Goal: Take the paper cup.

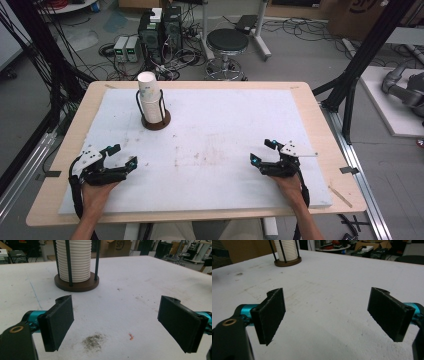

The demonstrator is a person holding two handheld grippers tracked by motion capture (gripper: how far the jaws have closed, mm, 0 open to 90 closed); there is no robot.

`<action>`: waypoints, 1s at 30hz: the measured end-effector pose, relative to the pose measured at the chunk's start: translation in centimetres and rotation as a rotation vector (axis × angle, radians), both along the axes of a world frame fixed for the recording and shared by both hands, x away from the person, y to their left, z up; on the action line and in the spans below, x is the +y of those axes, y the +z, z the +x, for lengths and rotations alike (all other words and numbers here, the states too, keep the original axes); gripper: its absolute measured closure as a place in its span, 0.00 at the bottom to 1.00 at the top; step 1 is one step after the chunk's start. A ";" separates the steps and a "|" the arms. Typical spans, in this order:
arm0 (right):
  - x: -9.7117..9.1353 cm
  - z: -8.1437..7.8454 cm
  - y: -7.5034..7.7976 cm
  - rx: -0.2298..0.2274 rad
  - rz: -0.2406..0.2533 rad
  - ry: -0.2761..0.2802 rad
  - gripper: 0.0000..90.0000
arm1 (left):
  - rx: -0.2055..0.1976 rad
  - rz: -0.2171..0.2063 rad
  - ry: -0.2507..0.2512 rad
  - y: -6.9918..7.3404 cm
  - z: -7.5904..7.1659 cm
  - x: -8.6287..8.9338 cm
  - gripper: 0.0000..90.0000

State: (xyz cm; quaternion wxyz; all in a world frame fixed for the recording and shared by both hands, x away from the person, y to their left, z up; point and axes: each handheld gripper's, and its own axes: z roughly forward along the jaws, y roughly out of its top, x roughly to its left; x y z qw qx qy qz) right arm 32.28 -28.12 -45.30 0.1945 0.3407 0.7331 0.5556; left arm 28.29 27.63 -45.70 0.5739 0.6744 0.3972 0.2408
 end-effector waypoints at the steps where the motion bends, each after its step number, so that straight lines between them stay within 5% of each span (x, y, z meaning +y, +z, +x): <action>1: 0.0 0.0 0.0 -0.001 -0.001 -0.002 0.17 | -0.005 0.000 0.003 0.0 0.0 0.0 0.15; 21: -0.1 0.1 0.0 0.016 0.007 0.005 0.17 | 0.006 -0.014 0.013 0.7 0.1 0.4 0.14; 30: -0.1 0.1 0.0 0.011 0.008 0.005 0.17 | -0.014 0.016 0.028 3.5 0.7 1.9 0.13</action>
